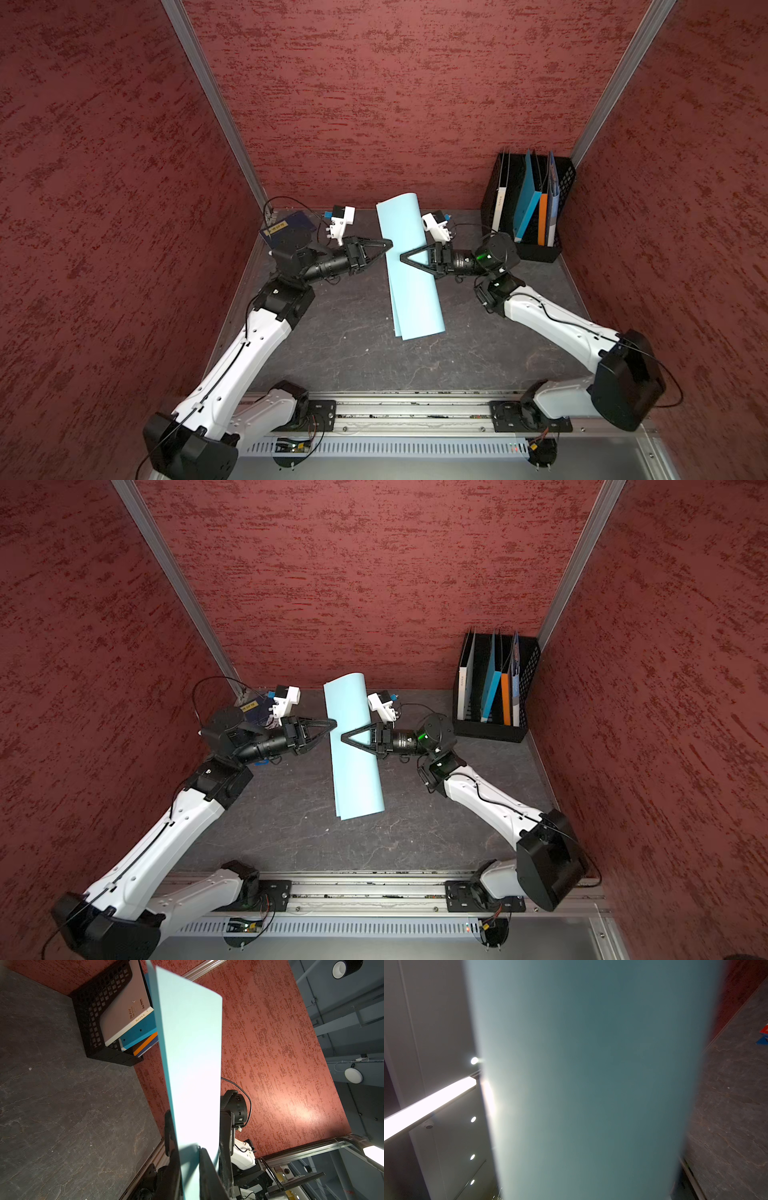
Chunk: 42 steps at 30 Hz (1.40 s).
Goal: Fold the rectangular paper in half along the long edge
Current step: Fold the paper.
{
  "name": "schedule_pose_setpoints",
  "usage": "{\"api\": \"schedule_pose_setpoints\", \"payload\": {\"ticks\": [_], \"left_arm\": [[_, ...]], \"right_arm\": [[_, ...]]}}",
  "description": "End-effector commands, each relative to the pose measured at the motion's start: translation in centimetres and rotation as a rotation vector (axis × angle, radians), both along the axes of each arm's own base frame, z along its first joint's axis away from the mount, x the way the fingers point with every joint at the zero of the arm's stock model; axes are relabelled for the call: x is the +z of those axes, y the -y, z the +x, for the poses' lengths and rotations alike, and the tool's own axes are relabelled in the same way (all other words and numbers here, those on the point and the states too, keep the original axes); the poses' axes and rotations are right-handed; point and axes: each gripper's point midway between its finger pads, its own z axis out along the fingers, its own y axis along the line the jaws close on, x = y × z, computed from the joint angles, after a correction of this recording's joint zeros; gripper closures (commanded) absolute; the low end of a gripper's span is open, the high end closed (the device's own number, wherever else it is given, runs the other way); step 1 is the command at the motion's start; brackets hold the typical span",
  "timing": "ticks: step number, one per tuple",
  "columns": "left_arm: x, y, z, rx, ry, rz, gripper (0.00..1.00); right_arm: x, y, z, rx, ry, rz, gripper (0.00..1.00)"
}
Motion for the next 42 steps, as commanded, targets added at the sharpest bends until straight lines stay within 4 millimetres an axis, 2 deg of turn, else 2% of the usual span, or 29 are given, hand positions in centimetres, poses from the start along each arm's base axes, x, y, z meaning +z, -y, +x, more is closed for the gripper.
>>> {"api": "schedule_pose_setpoints", "payload": {"ticks": [1, 10, 16, 42], "left_arm": [[0.0, 0.0, 0.0, -0.006, 0.017, 0.002, 0.80], [0.1, 0.0, 0.1, -0.006, 0.016, -0.001, 0.76], [0.0, 0.0, 0.1, -0.005, 0.013, -0.001, 0.74], [0.0, 0.0, 0.1, -0.009, 0.014, -0.009, 0.74]], "right_arm": [[2.1, 0.3, -1.3, 0.030, 0.071, 0.030, 0.58], [1.4, 0.2, -1.5, 0.045, 0.067, 0.013, 0.58], [2.0, 0.3, -1.3, 0.021, 0.082, 0.012, 0.60], [2.6, 0.5, -1.9, 0.044, 0.104, 0.029, 0.58]]}}
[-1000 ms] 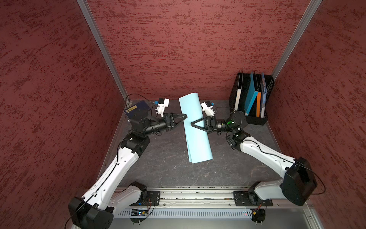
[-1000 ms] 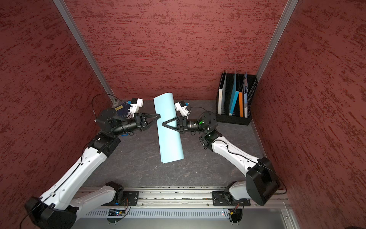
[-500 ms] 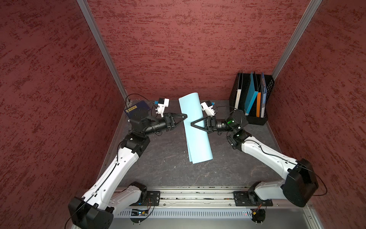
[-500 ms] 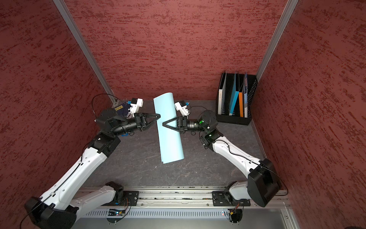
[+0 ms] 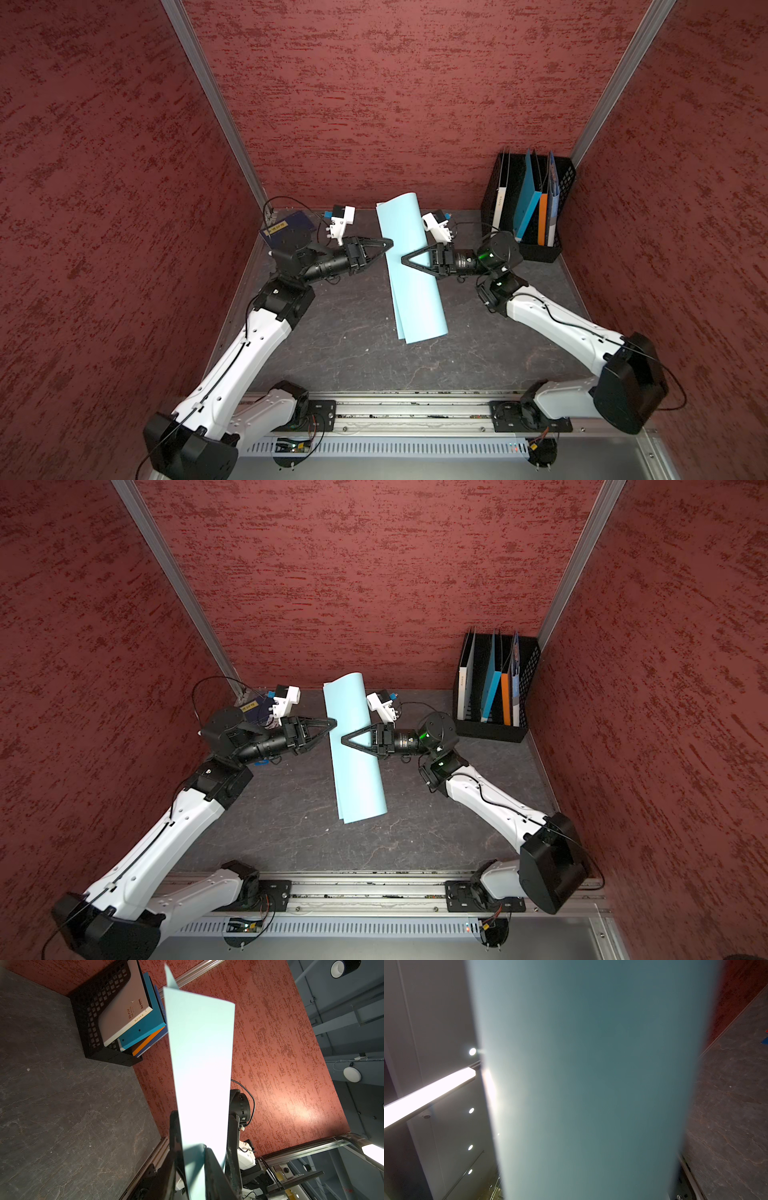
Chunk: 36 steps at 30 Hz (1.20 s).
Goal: Fold the rectangular paper in half along the long edge
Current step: Fold the paper.
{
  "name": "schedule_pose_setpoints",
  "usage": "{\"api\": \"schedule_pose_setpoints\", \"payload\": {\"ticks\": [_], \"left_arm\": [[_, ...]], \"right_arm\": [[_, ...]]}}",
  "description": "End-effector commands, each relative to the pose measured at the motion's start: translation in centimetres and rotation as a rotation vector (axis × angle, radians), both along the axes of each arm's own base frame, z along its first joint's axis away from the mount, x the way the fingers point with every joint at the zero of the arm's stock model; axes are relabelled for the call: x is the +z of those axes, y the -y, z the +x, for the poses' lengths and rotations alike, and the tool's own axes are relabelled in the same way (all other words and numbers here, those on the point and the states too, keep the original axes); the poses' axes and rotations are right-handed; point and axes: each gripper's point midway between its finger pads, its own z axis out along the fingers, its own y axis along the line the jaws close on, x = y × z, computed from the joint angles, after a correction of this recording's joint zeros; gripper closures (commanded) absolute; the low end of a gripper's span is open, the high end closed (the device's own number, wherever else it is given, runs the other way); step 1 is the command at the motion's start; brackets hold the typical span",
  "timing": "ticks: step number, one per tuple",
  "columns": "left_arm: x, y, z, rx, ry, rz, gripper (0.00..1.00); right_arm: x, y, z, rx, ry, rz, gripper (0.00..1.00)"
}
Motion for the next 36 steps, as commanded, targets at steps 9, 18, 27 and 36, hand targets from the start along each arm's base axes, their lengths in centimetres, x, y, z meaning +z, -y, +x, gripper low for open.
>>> {"api": "schedule_pose_setpoints", "payload": {"ticks": [9, 18, 27, 36], "left_arm": [[-0.3, -0.1, 0.2, -0.007, 0.004, -0.004, 0.74], [-0.1, 0.0, -0.2, -0.022, 0.006, -0.006, 0.74], [0.0, 0.3, -0.5, -0.046, 0.006, -0.005, 0.74], [0.1, 0.6, -0.7, -0.060, 0.009, 0.000, 0.73]], "right_arm": [[2.1, 0.4, -0.8, -0.011, 0.077, 0.030, 0.59], [1.8, 0.5, -0.7, -0.036, 0.091, -0.001, 0.61], [2.7, 0.8, -0.8, -0.047, 0.116, 0.005, 0.61], [2.4, 0.8, -0.7, -0.056, 0.120, -0.008, 0.63]]}}
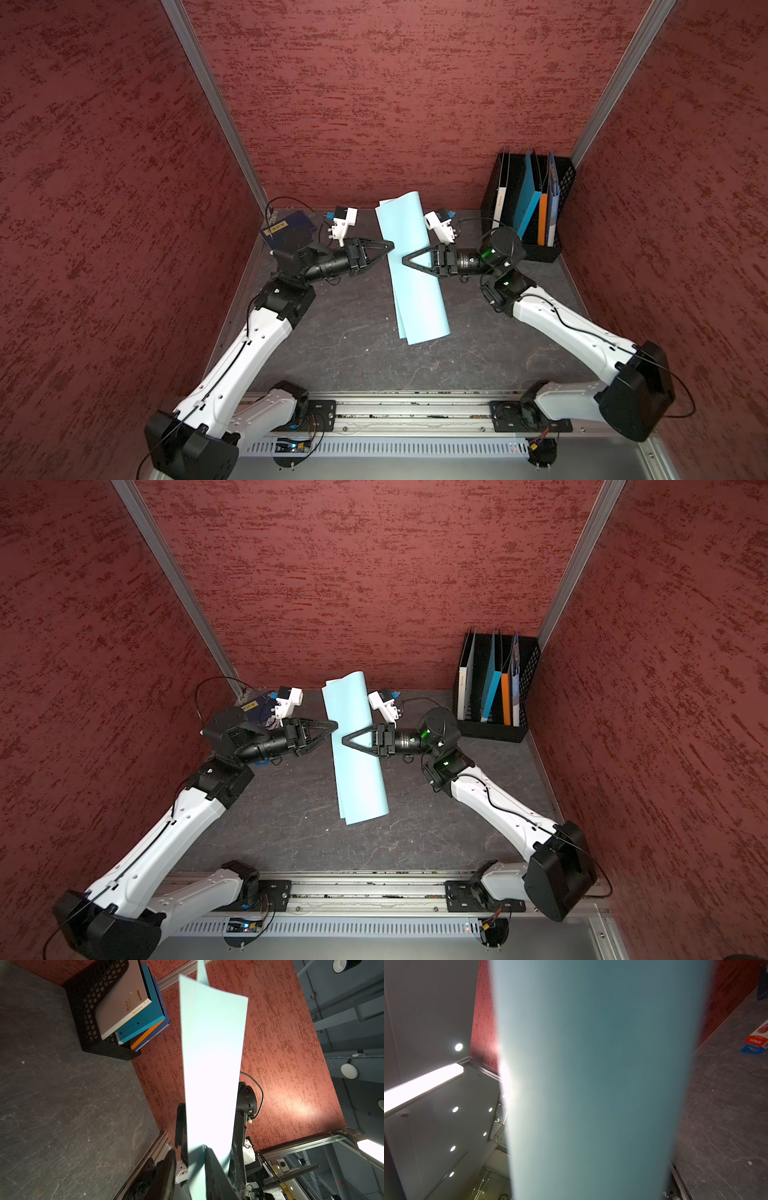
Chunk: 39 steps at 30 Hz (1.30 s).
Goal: Fold the rectangular paper in half along the long edge
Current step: Fold the paper.
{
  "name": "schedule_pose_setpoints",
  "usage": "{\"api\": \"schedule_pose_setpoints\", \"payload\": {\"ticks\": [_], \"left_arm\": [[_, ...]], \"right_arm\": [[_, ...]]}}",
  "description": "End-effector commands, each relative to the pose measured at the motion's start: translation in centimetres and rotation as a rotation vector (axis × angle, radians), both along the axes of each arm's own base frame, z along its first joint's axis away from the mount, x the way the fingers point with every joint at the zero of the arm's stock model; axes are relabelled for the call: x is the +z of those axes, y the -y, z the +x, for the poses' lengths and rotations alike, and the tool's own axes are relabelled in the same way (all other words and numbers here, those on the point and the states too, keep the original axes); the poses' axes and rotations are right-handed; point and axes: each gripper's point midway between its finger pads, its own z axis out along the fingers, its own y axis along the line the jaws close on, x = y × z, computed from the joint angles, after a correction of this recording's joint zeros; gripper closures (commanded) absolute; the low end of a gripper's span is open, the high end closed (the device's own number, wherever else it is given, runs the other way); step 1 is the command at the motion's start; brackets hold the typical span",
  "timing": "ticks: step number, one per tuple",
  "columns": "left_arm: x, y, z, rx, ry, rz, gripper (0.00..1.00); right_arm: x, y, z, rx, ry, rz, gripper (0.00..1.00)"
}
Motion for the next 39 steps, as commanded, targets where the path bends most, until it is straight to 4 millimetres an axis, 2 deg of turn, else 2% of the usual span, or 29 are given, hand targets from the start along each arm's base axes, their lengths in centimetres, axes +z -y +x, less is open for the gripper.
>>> {"api": "schedule_pose_setpoints", "payload": {"ticks": [1, 8, 14, 31, 39], "left_arm": [[0.4, 0.3, -0.3, -0.022, 0.022, -0.001, 0.73], [0.5, 0.3, -0.4, -0.024, 0.026, 0.003, 0.72], [0.8, 0.2, -0.4, -0.021, 0.033, 0.006, 0.67], [1.0, 0.2, -0.2, -0.020, 0.035, 0.009, 0.67], [1.0, 0.3, -0.3, -0.024, 0.031, 0.005, 0.63]], "right_arm": [[2.1, 0.5, -0.5, -0.013, 0.065, 0.031, 0.63], [2.0, 0.6, -0.8, -0.004, 0.075, 0.019, 0.63], [2.1, 0.7, -1.0, 0.014, 0.082, 0.014, 0.63], [1.6, 0.8, -1.6, 0.038, 0.072, -0.013, 0.63], [1.8, 1.2, 0.0, -0.046, 0.063, -0.014, 0.63]]}}
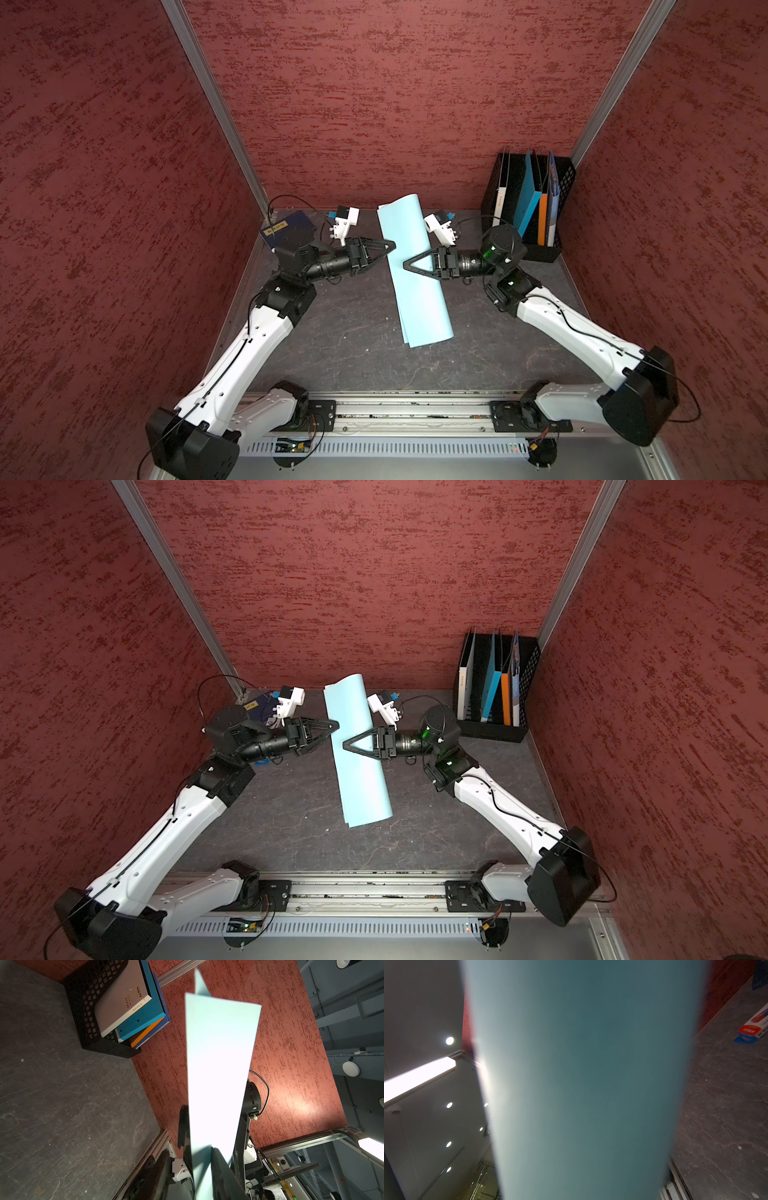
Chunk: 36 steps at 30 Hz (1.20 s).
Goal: Fold the rectangular paper in half along the long edge
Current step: Fold the paper.
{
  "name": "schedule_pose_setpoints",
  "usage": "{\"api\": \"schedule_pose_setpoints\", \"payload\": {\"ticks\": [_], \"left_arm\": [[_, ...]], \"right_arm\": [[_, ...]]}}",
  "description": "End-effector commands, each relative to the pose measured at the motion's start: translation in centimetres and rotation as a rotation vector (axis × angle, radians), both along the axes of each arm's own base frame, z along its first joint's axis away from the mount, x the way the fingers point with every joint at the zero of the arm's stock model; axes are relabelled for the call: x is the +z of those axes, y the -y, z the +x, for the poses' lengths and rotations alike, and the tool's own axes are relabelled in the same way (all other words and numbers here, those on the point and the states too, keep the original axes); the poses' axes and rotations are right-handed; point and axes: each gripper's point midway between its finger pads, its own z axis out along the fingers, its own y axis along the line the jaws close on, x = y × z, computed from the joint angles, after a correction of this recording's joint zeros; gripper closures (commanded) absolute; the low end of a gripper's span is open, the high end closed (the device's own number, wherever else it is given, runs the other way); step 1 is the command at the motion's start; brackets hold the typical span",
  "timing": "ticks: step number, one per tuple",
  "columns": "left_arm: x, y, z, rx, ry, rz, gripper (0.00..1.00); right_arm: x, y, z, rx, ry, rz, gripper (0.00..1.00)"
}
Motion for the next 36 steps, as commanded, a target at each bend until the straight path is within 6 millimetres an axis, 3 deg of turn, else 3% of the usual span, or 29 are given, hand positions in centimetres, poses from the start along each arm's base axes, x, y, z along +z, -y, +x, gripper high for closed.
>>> {"api": "schedule_pose_setpoints", "payload": {"ticks": [1, 20, 31, 36], "left_arm": [[1.0, 0.1, -0.4, -0.015, 0.032, -0.005, 0.62], [0.8, 0.5, -0.7, -0.020, 0.025, -0.005, 0.62], [0.5, 0.6, -0.5, -0.021, 0.023, -0.004, 0.79], [0.5, 0.6, -0.6, -0.023, 0.021, -0.001, 0.74]], "right_arm": [[2.1, 0.7, 0.5, -0.054, 0.051, 0.035, 0.63], [1.8, 1.3, 2.1, -0.118, 0.029, 0.053, 0.63], [1.3, 1.4, 1.5, -0.091, 0.022, 0.048, 0.63], [1.2, 1.6, 1.3, -0.089, 0.025, 0.039, 0.63]]}}
